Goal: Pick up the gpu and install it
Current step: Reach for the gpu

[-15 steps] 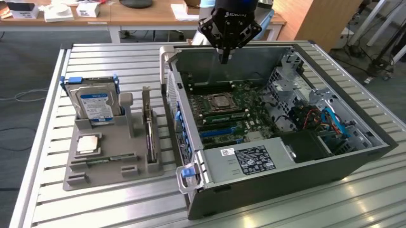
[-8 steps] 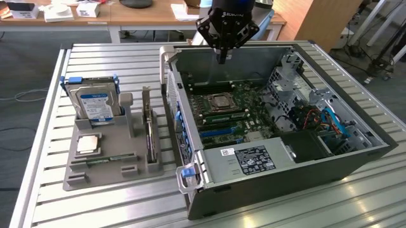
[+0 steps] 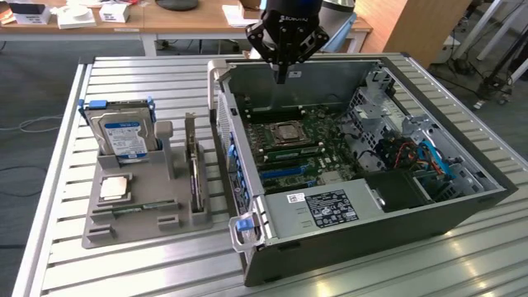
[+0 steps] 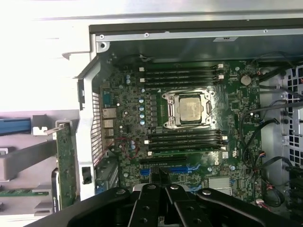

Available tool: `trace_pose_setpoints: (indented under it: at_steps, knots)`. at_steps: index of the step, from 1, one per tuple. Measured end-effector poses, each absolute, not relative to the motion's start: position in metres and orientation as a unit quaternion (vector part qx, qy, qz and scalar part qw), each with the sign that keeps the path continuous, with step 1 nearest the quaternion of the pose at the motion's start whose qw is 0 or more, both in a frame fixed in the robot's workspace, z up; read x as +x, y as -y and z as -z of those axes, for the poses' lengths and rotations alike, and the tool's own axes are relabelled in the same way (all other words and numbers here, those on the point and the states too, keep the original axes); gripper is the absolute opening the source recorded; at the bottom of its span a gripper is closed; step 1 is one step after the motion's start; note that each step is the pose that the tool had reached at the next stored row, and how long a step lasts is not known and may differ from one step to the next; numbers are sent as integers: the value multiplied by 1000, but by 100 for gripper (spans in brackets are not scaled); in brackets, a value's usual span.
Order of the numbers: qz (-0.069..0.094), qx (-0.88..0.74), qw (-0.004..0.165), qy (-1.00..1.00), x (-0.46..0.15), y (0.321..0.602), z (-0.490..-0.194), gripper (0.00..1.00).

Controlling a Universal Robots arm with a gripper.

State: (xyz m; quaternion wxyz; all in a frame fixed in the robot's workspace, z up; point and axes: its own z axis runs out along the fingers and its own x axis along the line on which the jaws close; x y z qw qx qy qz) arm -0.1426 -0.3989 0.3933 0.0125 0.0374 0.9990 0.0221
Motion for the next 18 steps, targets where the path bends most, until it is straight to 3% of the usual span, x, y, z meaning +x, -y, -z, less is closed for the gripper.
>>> trace_pose_setpoints:
  at_steps: [18]
  knots:
    - [-22, 37, 13, -999, -180, 399, -393, 11]
